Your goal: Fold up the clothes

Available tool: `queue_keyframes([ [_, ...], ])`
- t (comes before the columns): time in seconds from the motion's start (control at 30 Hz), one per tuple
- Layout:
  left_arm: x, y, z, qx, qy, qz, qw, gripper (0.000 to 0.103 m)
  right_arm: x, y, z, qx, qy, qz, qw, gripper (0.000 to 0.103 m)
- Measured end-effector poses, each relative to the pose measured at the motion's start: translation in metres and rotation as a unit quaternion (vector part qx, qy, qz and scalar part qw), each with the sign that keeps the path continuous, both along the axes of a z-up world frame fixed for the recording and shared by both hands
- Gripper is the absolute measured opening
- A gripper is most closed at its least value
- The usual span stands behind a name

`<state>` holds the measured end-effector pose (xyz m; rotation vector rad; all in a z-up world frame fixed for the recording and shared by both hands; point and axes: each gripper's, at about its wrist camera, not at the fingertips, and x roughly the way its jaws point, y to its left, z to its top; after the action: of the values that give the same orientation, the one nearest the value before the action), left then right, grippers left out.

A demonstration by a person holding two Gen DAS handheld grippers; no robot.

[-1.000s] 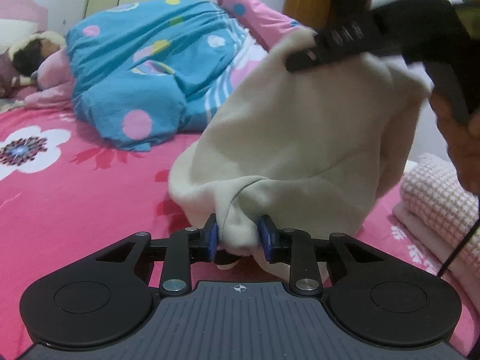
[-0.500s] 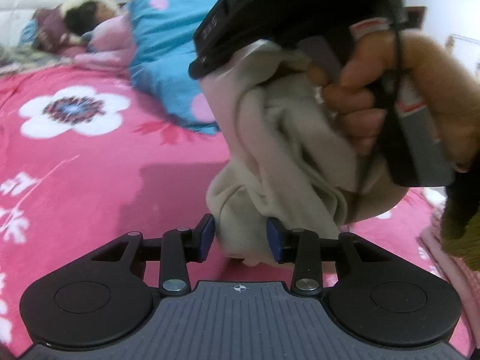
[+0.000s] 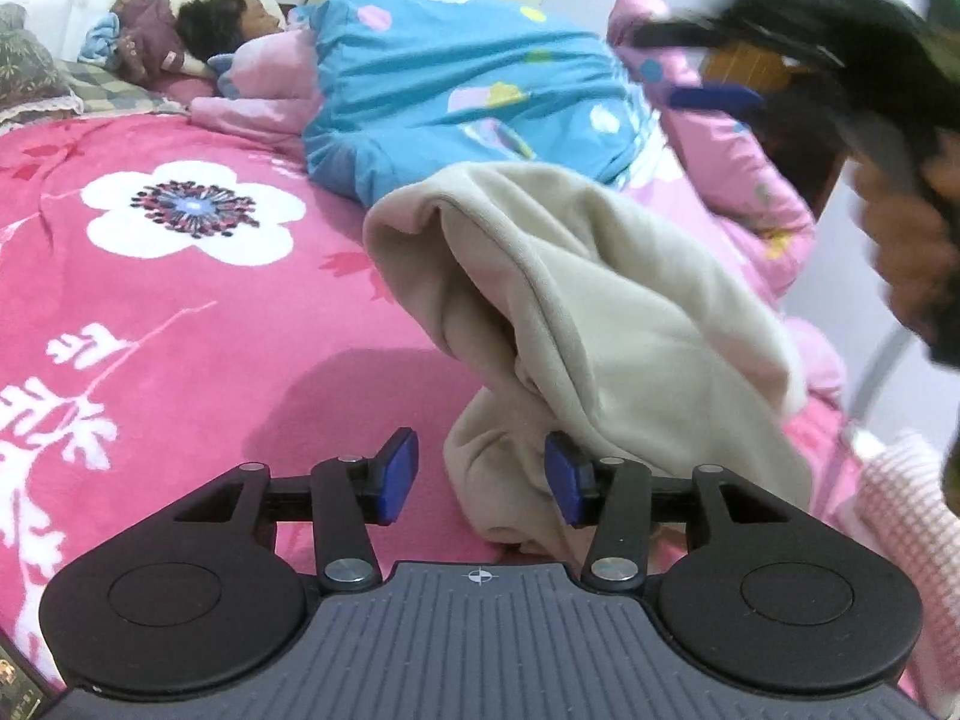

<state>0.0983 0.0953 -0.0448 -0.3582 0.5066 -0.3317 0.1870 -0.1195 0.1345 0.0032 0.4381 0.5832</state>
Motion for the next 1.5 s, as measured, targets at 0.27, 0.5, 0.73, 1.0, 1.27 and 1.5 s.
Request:
queue_keyframes([
  [0.27,0.001,-0.001,0.002,-0.033,-0.018,0.000,0.9993,0.053,-0.103,-0.039,-0.053,-0.126,-0.012,0.014,0.992,0.072],
  [0.5,0.005,-0.009,0.001,-0.041,-0.033,0.000,0.9986,0.052,-0.102,-0.031,-0.086,-0.158,-0.008,-0.017,0.987,0.056],
  [0.73,0.006,-0.012,0.001,-0.041,-0.043,-0.008,0.9982,0.053,-0.091,-0.018,-0.077,-0.174,-0.049,-0.050,0.982,0.005],
  [1.0,0.008,-0.016,-0.004,-0.039,-0.028,-0.004,0.9988,0.053,-0.070,0.002,0.004,-0.173,-0.181,-0.083,0.965,0.004],
  [1.27,0.011,-0.006,-0.002,-0.068,-0.023,0.000,0.9974,0.052,-0.049,0.062,0.066,-0.130,-0.290,-0.045,0.947,0.004],
  [1.5,0.012,0.005,-0.004,-0.072,-0.020,0.018,0.9970,0.053,0.006,0.124,0.068,-0.109,-0.266,-0.002,0.958,0.004],
])
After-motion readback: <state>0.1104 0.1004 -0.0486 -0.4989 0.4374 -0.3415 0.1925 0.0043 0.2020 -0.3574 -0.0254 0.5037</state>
